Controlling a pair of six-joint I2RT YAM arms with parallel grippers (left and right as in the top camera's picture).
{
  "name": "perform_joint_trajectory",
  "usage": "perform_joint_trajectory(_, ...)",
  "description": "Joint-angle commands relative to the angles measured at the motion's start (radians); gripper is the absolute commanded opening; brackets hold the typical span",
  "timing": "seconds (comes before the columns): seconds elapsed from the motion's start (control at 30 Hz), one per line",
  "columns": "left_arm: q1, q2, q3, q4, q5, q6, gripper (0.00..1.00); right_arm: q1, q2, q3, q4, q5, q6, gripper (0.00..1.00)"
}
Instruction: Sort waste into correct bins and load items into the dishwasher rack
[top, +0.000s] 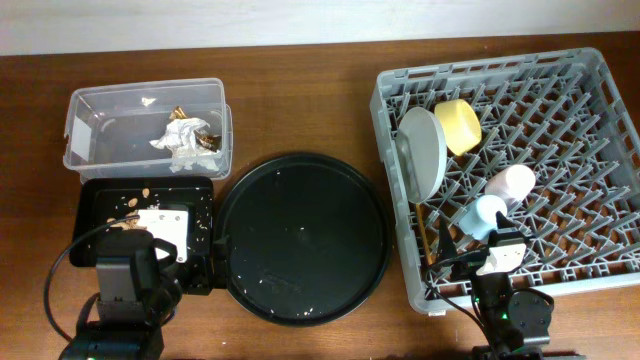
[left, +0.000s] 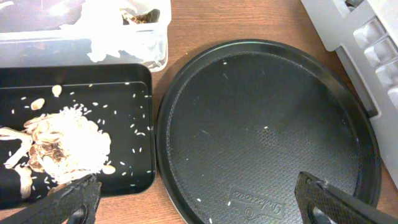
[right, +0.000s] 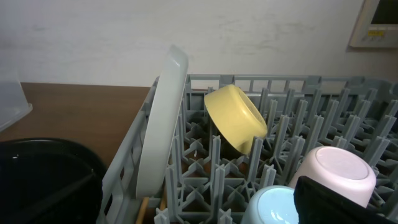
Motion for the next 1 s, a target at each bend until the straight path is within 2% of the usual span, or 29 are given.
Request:
perform_joint_trajectory(0.0, 0.0, -0.005, -0.003, 0.005, -0.008, 0.019, 0.99, 0.007, -0.009, -0.005, -0.006, 0.014, 0.008, 0.99)
perform_joint_trajectory(0.5, 0.0, -0.005, -0.003, 0.005, -0.008, 0.019, 0.99, 0.007, -0.009, -0.005, -0.006, 0.013, 0.008, 0.99)
perform_joint_trajectory(0.73, 0.0, -0.129, -0.052, 0.006, -0.03, 0.023, 0.99, 0.007, -0.009, -0.005, -0.006, 0.014, 0.008, 0.98)
perform_joint_trajectory(0.83, 0.0, -0.235, -0.17, 0.079, -0.03, 0.023, 0.99, 0.007, -0.009, -0.005, -0.006, 0.014, 0.008, 0.99)
perform_joint_trajectory(0.97, 0.0, -0.425, -0.436, 0.341, -0.026, 0.023, 0.99, 0.007, -0.009, -0.005, -0.006, 0.014, 0.008, 0.99)
